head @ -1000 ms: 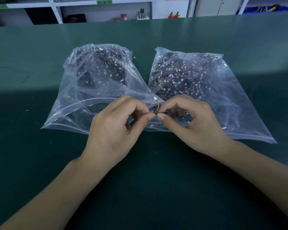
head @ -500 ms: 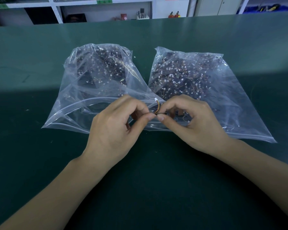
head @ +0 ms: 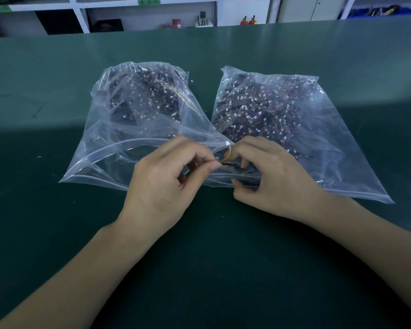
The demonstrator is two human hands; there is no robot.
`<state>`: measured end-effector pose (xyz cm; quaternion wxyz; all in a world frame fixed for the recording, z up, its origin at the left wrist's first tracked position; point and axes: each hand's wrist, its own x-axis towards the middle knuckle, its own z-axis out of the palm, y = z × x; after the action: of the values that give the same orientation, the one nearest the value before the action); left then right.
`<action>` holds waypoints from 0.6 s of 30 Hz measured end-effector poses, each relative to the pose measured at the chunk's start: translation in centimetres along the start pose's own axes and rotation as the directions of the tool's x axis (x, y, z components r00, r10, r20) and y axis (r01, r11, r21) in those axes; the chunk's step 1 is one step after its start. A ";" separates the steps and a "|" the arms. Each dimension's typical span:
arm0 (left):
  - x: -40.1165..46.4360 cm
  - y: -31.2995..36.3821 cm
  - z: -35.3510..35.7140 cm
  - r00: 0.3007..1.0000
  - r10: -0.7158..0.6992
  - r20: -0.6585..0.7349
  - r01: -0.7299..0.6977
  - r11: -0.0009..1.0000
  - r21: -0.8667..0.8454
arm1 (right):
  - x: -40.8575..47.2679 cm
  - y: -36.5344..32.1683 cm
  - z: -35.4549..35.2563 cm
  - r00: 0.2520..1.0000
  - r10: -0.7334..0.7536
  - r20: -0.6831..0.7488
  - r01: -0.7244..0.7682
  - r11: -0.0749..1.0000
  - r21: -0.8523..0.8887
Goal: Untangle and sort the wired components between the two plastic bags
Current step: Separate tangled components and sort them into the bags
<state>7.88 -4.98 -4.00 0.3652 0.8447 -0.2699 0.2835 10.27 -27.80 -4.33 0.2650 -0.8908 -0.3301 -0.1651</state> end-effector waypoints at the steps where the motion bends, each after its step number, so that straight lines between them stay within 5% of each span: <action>1: 0.0 0.0 0.1 1.000 0.017 0.016 -0.017 1.000 -0.006 | 0.0 0.0 0.0 1.000 -0.006 -0.005 0.006 1.000 -0.024; 8: 0.0 -0.3 -0.3 0.995 0.053 0.082 -0.050 0.998 -0.039 | 0.0 0.0 -0.5 0.985 0.090 -0.145 -0.076 0.992 0.097; 18: -0.2 -0.2 0.0 0.988 0.099 0.117 -0.117 0.981 0.158 | -0.1 -0.3 -0.5 0.976 0.093 -0.196 -0.063 0.986 0.154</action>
<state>7.86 -4.81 -4.24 0.2633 0.8700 -0.3106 0.2780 9.90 -27.92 -3.85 0.3686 -0.8596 -0.2775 -0.2195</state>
